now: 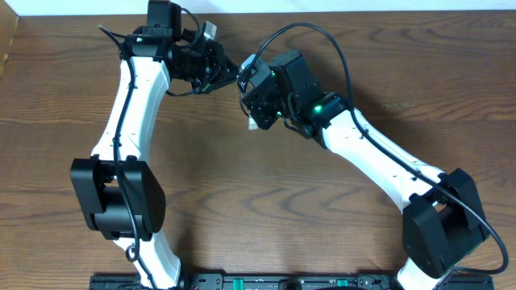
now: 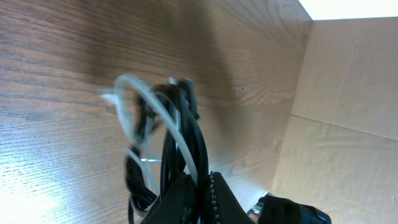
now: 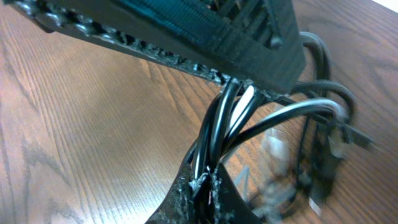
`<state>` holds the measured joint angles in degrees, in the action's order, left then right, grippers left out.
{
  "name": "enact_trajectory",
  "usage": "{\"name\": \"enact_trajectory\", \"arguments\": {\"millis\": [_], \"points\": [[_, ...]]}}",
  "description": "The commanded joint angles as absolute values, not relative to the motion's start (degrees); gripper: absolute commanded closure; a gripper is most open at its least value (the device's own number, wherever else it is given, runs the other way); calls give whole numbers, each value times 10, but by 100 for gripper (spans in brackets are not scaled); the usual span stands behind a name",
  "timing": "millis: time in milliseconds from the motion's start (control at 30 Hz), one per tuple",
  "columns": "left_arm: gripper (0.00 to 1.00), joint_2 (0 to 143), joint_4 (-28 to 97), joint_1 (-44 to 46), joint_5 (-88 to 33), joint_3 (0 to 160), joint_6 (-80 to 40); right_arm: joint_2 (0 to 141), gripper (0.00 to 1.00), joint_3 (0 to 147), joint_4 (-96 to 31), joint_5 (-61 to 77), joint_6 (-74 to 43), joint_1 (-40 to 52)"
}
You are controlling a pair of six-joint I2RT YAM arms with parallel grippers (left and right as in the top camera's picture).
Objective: Untangle cables
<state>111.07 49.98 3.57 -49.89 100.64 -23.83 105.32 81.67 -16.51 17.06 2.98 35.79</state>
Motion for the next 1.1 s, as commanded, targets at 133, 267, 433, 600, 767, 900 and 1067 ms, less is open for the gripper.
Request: {"name": "enact_trajectory", "arguments": {"millis": [133, 267, 433, 600, 767, 900, 1067], "points": [[92, 1114, 513, 35, -518, 1024, -147, 1033, 99, 818, -182, 172, -20, 335], [93, 1114, 520, 32, -514, 1024, -123, 1012, 99, 818, -218, 206, -21, 312], [93, 1114, 514, 15, -514, 1024, -123, 1005, 99, 818, -270, 232, 0, 304], [92, 1114, 514, -1, -514, 1024, -123, 1004, 99, 818, -281, 291, 10, 304], [93, 1114, 524, -8, -474, 1024, -123, 982, 99, 818, -281, 358, 23, 292], [92, 1114, 540, -7, -454, 1023, -118, 933, 99, 818, -274, 408, 27, 265], [93, 1114, 540, -7, -454, 1023, -118, 888, 99, 818, -277, 397, -13, 221]]}}
